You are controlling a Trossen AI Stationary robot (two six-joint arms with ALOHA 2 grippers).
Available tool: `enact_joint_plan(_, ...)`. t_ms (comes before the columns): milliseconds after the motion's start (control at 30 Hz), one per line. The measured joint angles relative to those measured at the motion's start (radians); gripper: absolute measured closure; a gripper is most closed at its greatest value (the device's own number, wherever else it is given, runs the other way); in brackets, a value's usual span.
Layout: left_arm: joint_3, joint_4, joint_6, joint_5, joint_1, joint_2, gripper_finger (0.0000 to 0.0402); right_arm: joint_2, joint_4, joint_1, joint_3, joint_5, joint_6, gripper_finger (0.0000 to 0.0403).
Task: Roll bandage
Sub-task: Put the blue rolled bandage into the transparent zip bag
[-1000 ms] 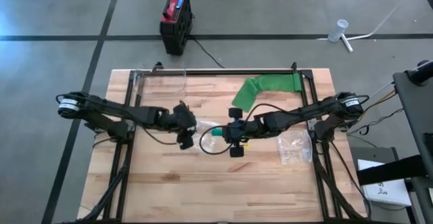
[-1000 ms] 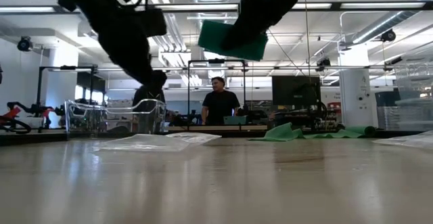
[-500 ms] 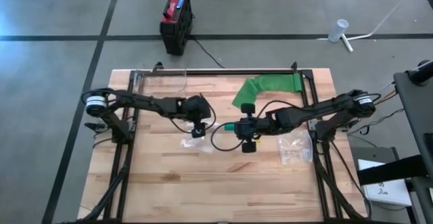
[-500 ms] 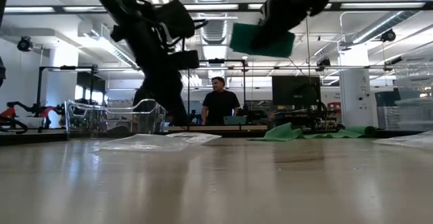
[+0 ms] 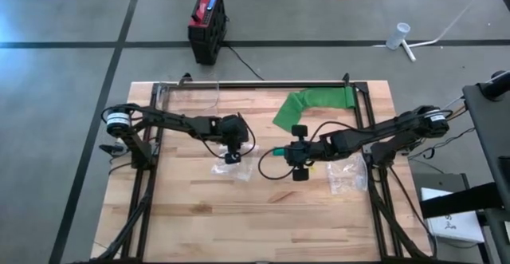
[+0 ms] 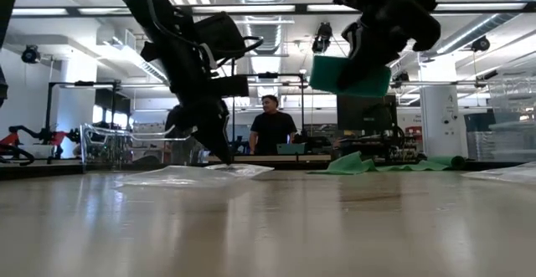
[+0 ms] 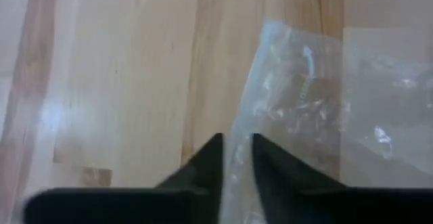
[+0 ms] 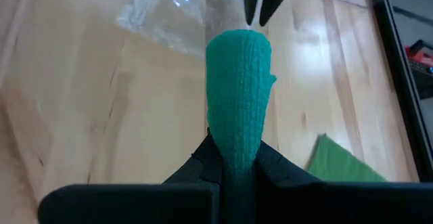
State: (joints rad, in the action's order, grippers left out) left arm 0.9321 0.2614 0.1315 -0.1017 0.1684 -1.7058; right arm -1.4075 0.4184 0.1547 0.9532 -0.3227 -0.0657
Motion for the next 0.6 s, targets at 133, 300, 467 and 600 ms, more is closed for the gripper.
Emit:
enact_joint_plan(133,-0.001,-0.011,-0.009,-0.001,-0.002,-0.003,0.0388,0.001,-0.008,0.000,-0.010,0.000,-0.006,0.0384)
enact_joint_plan(300,-0.003,-0.003,-0.014,-0.011,-0.005,0.008,0.0326,0.001,-0.011,0.000,-0.004,0.000,-0.010,0.0384)
enact_joint_plan(467,0.021,0.035,-0.157,0.025,0.000,0.023,0.0254,0.001,-0.015,0.000,0.001,0.008,-0.007,0.0384)
enact_joint_plan(600,0.021,0.050,-0.142,0.085,0.006,0.018,0.0207,0.001,-0.017,0.000,0.001,0.008,-0.006,0.0384)
